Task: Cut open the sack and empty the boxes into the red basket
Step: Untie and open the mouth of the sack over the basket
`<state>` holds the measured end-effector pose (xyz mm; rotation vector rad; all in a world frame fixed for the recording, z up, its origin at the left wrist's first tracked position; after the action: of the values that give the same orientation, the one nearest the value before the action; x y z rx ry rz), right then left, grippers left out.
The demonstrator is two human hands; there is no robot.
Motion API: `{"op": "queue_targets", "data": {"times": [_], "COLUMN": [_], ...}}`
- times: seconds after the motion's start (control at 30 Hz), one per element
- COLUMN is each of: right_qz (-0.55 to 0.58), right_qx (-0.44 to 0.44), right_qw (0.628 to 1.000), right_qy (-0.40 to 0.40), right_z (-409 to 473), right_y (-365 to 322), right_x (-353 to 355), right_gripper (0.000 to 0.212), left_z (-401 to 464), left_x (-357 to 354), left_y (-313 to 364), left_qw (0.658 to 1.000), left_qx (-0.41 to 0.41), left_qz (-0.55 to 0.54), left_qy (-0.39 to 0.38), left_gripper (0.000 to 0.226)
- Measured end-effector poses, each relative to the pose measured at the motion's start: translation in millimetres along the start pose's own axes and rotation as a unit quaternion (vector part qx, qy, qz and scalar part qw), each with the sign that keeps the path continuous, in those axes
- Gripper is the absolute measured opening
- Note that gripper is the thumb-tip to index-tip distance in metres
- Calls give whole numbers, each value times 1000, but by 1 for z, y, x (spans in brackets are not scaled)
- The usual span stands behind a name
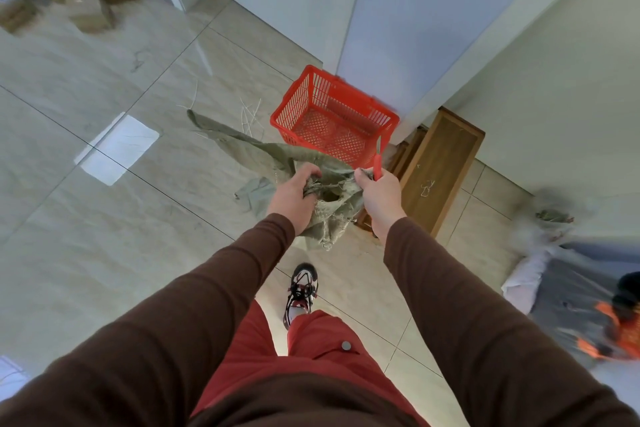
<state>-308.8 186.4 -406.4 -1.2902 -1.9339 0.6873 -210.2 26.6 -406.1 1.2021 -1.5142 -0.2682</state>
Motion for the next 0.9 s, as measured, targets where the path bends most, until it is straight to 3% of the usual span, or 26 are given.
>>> {"op": "queue_targets", "data": {"times": [0.1,0.2,0.3,0.4,0.5,0.53,0.6,0.73,0.9], "right_qz": [-23,-138,-254,-283,-444,-498,-551,-589,-570], "right_qx": [24,65,116,143,124,94,38,10,-17], "right_qw": [999,987,959,939,852,819,786,766,779], "right_qy": [-25,-48,-54,-130,-248,-270,-278,-258,-260], "right_z": [-2,-6,-18,-42,-70,-76,-80,-72,-64], "right_y": [-4,-12,-31,-52,-48,-39,-26,-20,-18], "right_x": [1,6,16,11,-5,-6,-3,-4,-11], "right_gripper": [21,16,32,23,15,16,23,27,25], "left_z": [2,4,2,1,-2,-3,-4,-6,-6], "left_x": [-10,-18,-19,-19,-20,-19,-18,-15,-14], "left_y": [-4,-7,-6,-7,-9,-9,-10,-9,-12], "left_qw": [997,986,989,991,991,992,992,994,992], "left_qx": [30,47,46,51,56,58,64,35,8], "left_qz": [61,134,109,95,87,82,73,89,116], "left_qy": [-48,-83,-86,-84,-82,-80,-75,-52,-56], "left_gripper": [39,22,20,20,20,20,22,19,22]}}
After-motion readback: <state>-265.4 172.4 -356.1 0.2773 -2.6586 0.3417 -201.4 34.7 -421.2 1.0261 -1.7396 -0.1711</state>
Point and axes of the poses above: each hand's wrist, its own z-axis towards the middle knuckle, its own x-axis out of the back of the hand, y = z × x, the point moved 7 cm from there along z, towards the middle knuckle, and after that the axes turned 8 degrees about z, right-handed, at the moved point
